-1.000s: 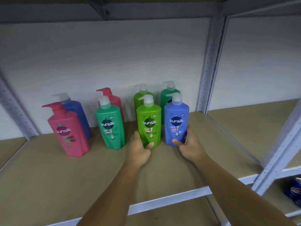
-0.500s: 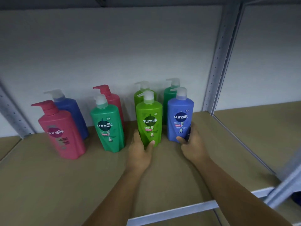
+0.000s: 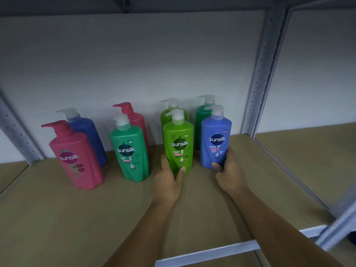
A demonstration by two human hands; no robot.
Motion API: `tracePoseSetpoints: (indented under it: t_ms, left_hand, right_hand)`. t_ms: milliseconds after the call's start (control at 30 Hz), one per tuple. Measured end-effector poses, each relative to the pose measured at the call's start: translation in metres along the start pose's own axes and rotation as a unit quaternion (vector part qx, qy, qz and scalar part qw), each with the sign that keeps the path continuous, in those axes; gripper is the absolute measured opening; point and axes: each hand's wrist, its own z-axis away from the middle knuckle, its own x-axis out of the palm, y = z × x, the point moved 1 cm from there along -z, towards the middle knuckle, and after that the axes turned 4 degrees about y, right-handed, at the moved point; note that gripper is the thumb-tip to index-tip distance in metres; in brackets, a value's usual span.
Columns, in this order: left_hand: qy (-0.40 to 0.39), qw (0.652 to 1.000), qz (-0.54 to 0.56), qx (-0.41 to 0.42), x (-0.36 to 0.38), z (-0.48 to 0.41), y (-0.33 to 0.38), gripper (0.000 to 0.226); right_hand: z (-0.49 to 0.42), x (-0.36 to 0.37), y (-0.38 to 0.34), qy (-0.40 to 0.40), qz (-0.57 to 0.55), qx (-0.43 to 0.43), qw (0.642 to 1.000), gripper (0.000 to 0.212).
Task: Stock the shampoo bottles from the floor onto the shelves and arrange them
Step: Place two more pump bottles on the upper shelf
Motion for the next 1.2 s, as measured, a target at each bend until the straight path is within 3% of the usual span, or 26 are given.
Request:
tracePoseSetpoints:
  t_ms: [233, 467, 567, 733, 867, 1000, 1100, 1200]
  left_hand:
    - [-0.005, 1.0, -0.026, -0.007, 0.004, -0.002, -0.004, 0.079]
    - [-0.042, 0.997, -0.068, -0.007, -0.007, 0.005, 0.001, 0.079]
    - [-0.106, 0.991, -0.08, 0.012, -0.02, 0.021, -0.004, 0.081]
    - [-0.2, 0.965, -0.125, 0.117, -0.067, 0.078, -0.011, 0.064]
    - [-0.225, 0.952, -0.131, 0.162, -0.109, 0.139, -0.021, 0.061]
    - [-0.228, 0.942, -0.132, 0.207, -0.144, 0.196, -0.036, 0.063]
    - [-0.24, 0.952, -0.088, 0.168, -0.16, 0.244, -0.057, 0.061]
    - [-0.303, 0.945, -0.079, 0.096, -0.156, 0.301, -0.098, 0.06]
  right_hand:
    - [-0.001, 0.001, 0.0, -0.008, 0.043, -0.002, 0.999, 0.054]
    - [0.022, -0.01, -0.016, -0.104, 0.134, 0.037, 0.985, 0.081]
    - [0.06, -0.022, -0.032, -0.167, 0.261, -0.01, 0.951, 0.077]
    - [0.125, -0.034, -0.054, -0.234, 0.322, -0.119, 0.91, 0.056]
    - [0.189, -0.042, -0.067, -0.261, 0.318, -0.155, 0.898, 0.062]
    - [0.254, -0.055, -0.078, -0.265, 0.266, -0.168, 0.911, 0.057]
    - [0.307, -0.058, -0.072, -0.274, 0.226, -0.147, 0.923, 0.055]
    - [0.367, -0.048, -0.047, -0.327, 0.224, -0.115, 0.911, 0.054]
